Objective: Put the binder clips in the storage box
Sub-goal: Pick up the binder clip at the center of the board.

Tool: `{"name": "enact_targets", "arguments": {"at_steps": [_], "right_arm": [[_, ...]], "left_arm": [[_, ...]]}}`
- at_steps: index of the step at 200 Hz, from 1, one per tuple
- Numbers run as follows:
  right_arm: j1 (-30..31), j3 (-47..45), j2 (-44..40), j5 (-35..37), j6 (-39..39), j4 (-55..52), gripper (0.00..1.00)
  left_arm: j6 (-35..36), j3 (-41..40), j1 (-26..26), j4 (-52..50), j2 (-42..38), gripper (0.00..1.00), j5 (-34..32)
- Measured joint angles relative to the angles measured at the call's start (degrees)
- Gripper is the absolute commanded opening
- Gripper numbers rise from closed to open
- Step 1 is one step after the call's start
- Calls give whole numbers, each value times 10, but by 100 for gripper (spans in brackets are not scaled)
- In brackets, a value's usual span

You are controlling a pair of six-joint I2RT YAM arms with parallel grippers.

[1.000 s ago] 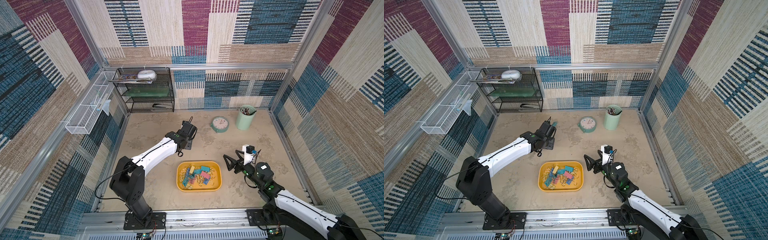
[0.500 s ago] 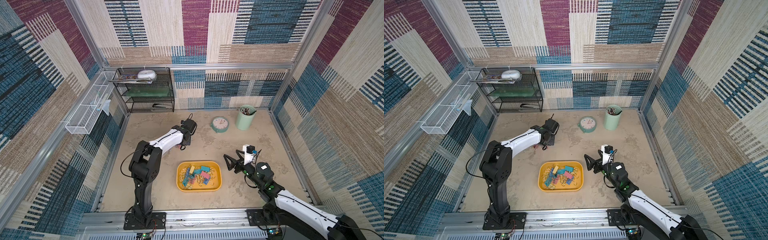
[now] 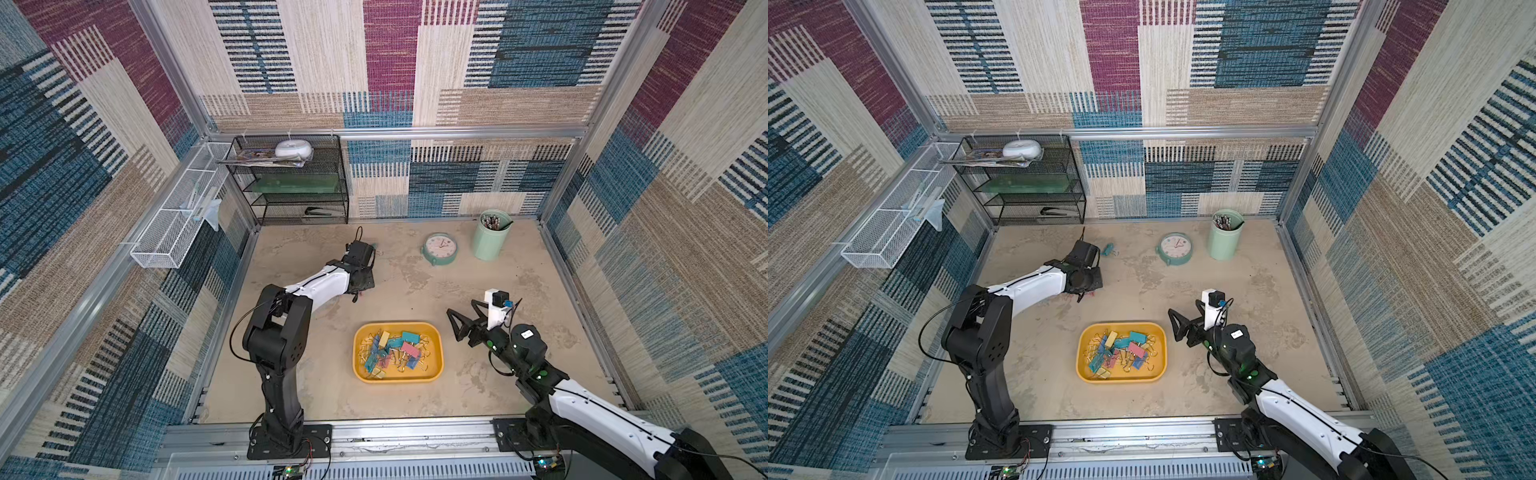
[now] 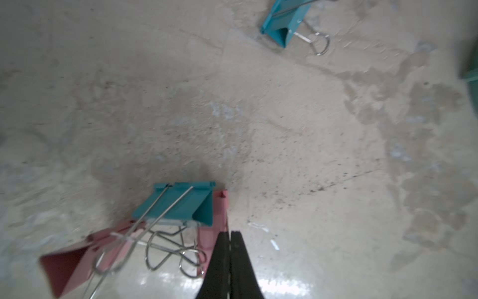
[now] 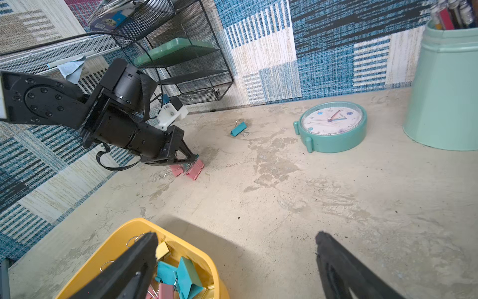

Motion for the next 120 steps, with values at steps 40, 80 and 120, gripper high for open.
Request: {"name": "enact_targets", "arguments": {"at_steps": [40, 80, 120], "right_arm": [[0, 0, -1, 0, 0, 0, 98], [0, 0, -1, 0, 0, 0, 98], [0, 0, -1, 0, 0, 0, 98]], "left_arm": [[-73, -53, 5, 134, 4, 0, 161], [-124, -87, 7, 196, 4, 0, 264], [-192, -104, 17, 260, 3, 0, 351]]}}
